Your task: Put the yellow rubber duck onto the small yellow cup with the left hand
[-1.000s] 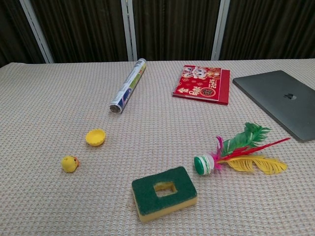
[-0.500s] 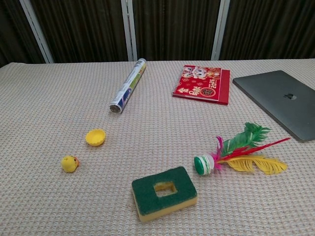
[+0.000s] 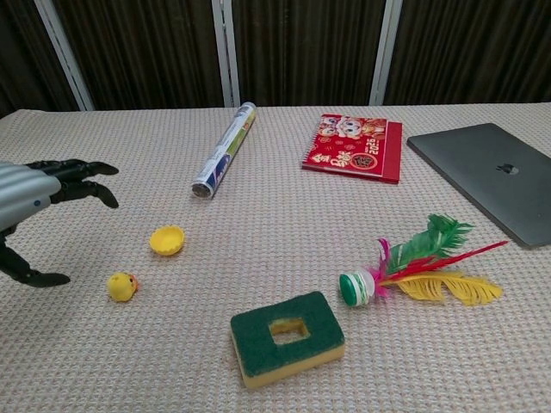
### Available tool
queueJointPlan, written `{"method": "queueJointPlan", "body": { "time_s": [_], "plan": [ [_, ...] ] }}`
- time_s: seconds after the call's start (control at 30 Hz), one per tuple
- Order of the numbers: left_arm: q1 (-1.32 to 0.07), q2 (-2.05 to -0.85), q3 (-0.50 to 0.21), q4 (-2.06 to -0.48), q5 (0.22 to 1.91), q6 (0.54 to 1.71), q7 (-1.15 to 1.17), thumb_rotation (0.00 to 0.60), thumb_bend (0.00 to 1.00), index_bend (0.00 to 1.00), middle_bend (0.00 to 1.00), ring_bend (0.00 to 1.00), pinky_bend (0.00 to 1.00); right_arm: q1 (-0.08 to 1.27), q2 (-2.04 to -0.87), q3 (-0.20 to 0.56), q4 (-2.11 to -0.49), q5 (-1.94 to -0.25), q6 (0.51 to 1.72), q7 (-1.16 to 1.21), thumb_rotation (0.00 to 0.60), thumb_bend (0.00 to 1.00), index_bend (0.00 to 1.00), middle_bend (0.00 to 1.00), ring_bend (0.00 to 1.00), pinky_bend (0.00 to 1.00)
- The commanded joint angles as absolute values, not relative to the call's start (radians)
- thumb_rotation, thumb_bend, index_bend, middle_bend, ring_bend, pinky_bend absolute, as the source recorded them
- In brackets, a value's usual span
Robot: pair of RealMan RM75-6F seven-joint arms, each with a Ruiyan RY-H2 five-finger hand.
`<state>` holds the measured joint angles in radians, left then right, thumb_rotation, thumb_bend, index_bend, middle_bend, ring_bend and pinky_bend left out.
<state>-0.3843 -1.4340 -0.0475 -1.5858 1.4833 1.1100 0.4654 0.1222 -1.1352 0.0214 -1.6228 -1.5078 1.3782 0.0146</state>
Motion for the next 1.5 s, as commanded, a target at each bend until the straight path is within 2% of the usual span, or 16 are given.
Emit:
{"method": "queueJointPlan", "body": {
  "time_s": [0.03,0.33,0.93,1.27,1.5],
  "plan": [
    [-0.384,-1.481,-0.033,-1.553,1.447,1.094,0.472,0.6,0.17,0.23,0.0,0.0,0.1,0.123,-1.135,0.021,-1.623,-1.509,1.378,0.017,0.6,0.11,0.67,0.33,0.22,0.34],
    [-0.388,-1.544,-0.013,-1.488,1.426,1.087,0.485,0.6,0.2,0.28,0.0,0.0,0.09,0.123,-1.135,0.021,-1.625,-1.508,1.378,0.02,0.6,0.11,0.67,0.32,0.22,0.34],
    [-0.436,-1.634,-0.045,-1.442,1.362,1.058,0.517,0.6,0.24,0.39,0.0,0.0,0.09,0.123,-1.132,0.019,-1.627,-1.513,1.378,0.038,0.6,0.11,0.67,0.31,0.21,0.34],
    [-0.443,-1.652,-0.038,-1.428,1.366,1.078,0.521,0.6,0.27,0.5,0.0,0.0,0.1,0.123,-1.131,0.018,-1.627,-1.515,1.378,0.041,0.6,0.11,0.67,0.31,0.21,0.34],
    [-0.441,-1.655,-0.035,-1.421,1.377,1.104,0.516,0.6,0.28,0.52,0.0,0.0,0.1,0.122,-1.132,0.018,-1.627,-1.513,1.378,0.039,0.6,0.11,0.67,0.31,0.21,0.34]
  ]
}}
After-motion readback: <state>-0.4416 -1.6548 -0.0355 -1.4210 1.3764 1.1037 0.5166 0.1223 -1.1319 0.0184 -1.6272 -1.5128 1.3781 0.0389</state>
